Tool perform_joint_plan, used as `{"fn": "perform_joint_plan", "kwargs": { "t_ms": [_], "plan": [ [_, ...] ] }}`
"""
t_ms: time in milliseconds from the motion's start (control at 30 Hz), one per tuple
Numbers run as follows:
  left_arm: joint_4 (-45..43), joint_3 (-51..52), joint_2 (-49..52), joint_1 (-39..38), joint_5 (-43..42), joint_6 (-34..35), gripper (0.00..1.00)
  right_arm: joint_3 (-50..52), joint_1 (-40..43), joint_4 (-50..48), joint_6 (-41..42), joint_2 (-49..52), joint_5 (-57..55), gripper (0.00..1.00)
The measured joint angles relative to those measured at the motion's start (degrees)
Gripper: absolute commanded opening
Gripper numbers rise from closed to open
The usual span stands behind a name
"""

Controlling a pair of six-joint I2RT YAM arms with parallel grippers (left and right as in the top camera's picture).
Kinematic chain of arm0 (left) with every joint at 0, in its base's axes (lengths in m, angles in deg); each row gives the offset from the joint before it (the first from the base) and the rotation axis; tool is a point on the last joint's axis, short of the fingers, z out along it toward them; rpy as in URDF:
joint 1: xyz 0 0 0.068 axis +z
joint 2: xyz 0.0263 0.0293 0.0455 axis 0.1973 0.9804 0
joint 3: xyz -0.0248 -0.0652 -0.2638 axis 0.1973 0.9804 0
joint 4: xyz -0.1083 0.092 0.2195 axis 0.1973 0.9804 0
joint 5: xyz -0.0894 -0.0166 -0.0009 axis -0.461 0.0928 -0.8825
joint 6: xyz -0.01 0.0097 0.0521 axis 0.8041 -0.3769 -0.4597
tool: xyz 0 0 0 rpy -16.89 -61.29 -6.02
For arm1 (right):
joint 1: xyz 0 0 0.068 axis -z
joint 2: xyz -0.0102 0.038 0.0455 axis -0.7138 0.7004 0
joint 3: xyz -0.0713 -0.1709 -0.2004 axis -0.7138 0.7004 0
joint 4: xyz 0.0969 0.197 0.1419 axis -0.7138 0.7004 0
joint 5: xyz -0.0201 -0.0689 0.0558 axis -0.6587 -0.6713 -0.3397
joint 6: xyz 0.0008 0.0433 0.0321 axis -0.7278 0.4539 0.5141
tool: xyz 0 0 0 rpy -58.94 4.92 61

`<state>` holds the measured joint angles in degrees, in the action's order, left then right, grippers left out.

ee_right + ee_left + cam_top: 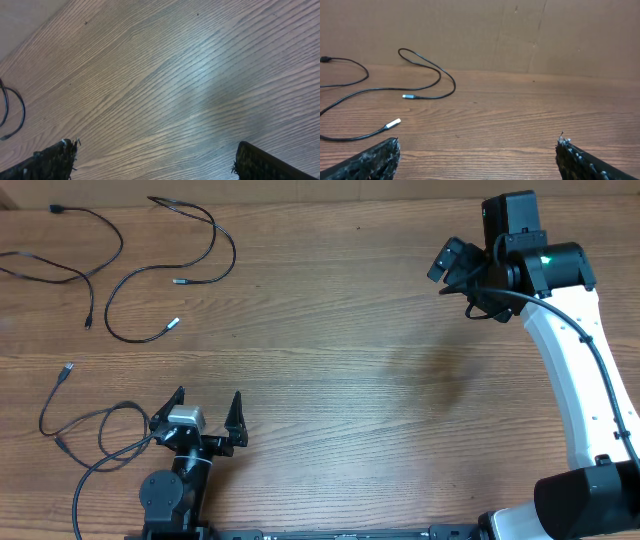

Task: Untangle cables

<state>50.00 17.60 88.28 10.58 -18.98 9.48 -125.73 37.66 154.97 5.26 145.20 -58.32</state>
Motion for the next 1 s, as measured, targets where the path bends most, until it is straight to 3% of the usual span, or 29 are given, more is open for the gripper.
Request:
{"fn": "perform_joint_plan", "kwargs": {
  "t_ms": [600, 733, 900, 1000],
  "plan": [
    [0.0, 0.0, 0.0, 0.0, 0.0, 0.0, 1.0, 0.0, 0.0, -0.02, 0.0, -4.0, 0.0, 1.0],
    [0.0, 0.0, 0.0, 0.0, 0.0, 0.0, 1.0, 2.97, 0.02, -0.37, 0.0, -11.69, 0.02, 1.0],
    [-0.02, 0.02, -0.02, 0.0, 0.02, -0.02, 1.0, 16.41, -0.5, -9.25, 0.13, -28.2, 0.04, 1.0],
    [0.0, 0.04, -0.02, 0.0, 0.0, -0.02, 1.0, 22.21, -1.22, -9.77, 0.2, -36.5, 0.11, 1.0]
  ]
}}
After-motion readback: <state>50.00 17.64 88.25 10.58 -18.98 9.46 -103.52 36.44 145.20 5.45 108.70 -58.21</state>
